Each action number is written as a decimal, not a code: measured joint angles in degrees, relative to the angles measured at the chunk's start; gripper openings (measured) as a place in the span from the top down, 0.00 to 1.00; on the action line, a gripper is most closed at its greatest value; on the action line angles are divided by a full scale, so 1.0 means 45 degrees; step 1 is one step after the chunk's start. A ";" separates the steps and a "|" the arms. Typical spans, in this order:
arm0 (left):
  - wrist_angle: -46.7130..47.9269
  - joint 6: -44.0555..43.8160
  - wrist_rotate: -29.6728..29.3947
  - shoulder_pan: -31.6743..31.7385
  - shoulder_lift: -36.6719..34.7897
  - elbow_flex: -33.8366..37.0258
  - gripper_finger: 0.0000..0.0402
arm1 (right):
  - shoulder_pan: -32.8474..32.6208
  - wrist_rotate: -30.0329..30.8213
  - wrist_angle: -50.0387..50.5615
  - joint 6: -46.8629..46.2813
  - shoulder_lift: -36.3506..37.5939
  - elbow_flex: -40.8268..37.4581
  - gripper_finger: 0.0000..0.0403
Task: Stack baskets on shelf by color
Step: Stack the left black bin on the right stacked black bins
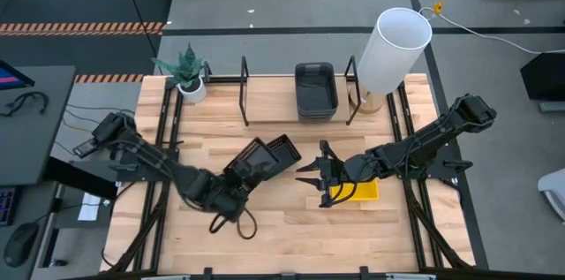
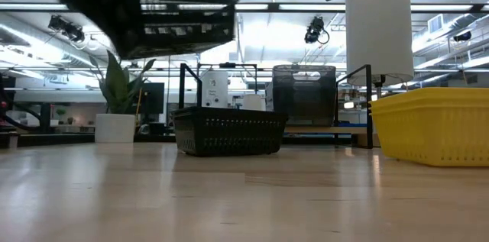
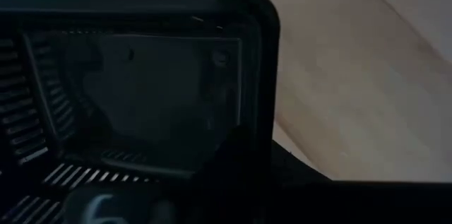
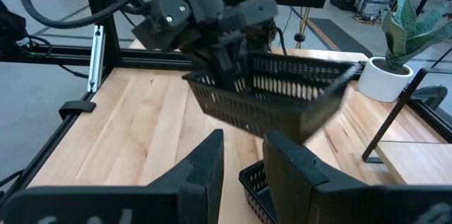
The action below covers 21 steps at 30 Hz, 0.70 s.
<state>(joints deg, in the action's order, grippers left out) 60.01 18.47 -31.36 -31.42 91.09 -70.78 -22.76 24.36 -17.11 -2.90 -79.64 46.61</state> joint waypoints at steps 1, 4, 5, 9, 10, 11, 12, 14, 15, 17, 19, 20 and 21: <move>-0.0346 0.0502 0.0010 0.0261 0.0000 0.0000 0.99 | 0.0000 0.0000 -0.0024 0.0000 0.0000 0.0000 0.74; -0.1354 0.1799 0.0007 0.1115 0.0000 0.0000 0.99 | 0.0000 0.0000 -0.0094 0.0009 0.0000 0.0000 0.74; -0.1610 0.2166 0.0004 0.1371 0.0000 0.0000 0.99 | 0.0000 0.0000 -0.0095 0.0018 0.0000 0.0000 0.74; -0.2342 0.3172 0.0141 0.2344 0.0000 0.0000 0.99 | 0.0000 0.0000 -0.0095 0.0112 0.0000 0.0000 0.74; -0.2460 0.3372 0.0310 0.2561 0.0000 0.0000 0.99 | -0.0010 0.0000 -0.0093 0.0097 0.0000 0.0000 0.74; -0.2567 0.3499 0.0475 0.2761 0.0008 0.0005 0.99 | -0.0032 0.0000 -0.0091 0.0068 0.0000 0.0000 0.74; -0.2733 0.3680 0.0566 0.2960 0.0094 0.0005 0.99 | -0.0061 0.0000 -0.0095 0.0069 0.0000 0.0000 0.74; -0.2925 0.4011 0.0699 0.3249 0.0287 0.0005 0.99 | -0.0135 0.0000 -0.0099 0.0111 0.0000 0.0000 0.74; -0.2963 0.4139 0.0711 0.3369 0.0453 0.0010 0.99 | -0.0158 0.0000 -0.0135 0.0116 0.0000 0.0000 0.74; -0.3282 0.4493 0.0894 0.3574 0.0858 0.0010 1.00 | -0.0211 0.0001 -0.0242 0.0154 0.0000 0.0000 0.74; -0.3497 0.4820 0.1095 0.3689 0.1340 0.0012 1.00 | -0.0287 0.0056 -0.0419 0.0436 0.0000 0.0000 0.74; -0.3592 0.5034 0.1180 0.3701 0.1562 0.0015 1.00 | -0.0347 0.0208 -0.0502 0.0607 0.0000 0.0000 0.74; -0.3615 0.5235 0.1208 0.3701 0.1764 0.0015 1.00 | -0.0425 0.0465 -0.0615 0.0773 0.0000 0.0000 0.74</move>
<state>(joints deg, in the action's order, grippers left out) 43.74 42.03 -25.93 -14.76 99.03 -70.72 -24.68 26.45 -19.88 0.58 -79.64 46.61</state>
